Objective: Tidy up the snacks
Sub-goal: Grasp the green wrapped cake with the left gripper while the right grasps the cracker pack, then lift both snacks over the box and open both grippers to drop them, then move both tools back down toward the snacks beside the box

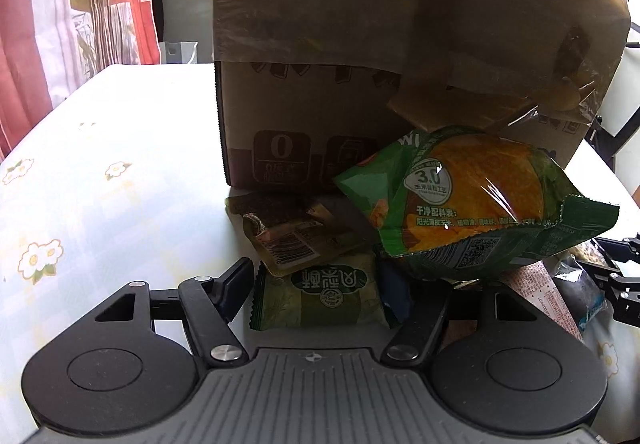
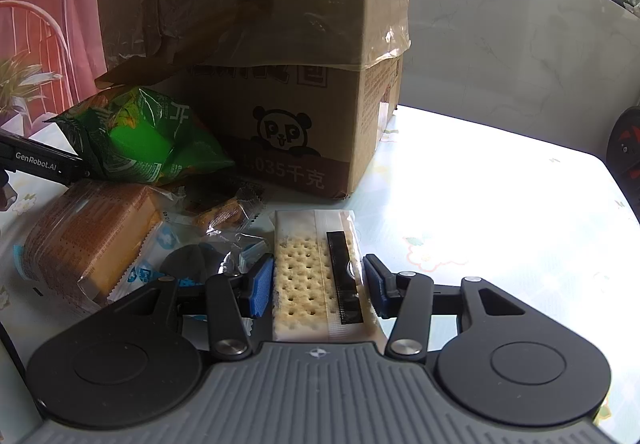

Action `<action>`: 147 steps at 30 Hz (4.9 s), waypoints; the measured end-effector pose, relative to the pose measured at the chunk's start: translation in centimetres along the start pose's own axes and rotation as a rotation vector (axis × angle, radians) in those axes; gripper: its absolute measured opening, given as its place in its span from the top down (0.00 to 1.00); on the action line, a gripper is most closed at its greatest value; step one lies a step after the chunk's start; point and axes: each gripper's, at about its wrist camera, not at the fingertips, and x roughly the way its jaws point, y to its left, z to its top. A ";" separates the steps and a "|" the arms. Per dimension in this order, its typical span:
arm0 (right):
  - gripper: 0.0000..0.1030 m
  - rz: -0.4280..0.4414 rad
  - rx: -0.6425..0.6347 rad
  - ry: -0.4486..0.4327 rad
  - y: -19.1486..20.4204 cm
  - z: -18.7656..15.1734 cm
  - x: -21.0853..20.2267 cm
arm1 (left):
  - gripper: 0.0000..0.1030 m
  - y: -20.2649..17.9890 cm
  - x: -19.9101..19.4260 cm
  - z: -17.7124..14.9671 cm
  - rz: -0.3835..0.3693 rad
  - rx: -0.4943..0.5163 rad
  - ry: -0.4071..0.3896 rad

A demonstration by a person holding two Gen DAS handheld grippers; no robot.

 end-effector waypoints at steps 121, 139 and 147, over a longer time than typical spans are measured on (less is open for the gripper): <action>0.37 -0.040 0.214 -0.359 4.9 15.1 -8.8 | 0.30 0.3 -10.4 13.6 -0.244 0.159 -0.266; 0.34 0.017 0.231 -0.033 8.0 5.3 -4.2 | 0.21 -0.3 -4.1 7.4 -0.265 0.003 -0.035; 0.34 -0.029 0.280 0.010 6.5 3.4 -4.3 | 0.19 -3.7 -0.9 7.7 -0.228 -0.028 0.034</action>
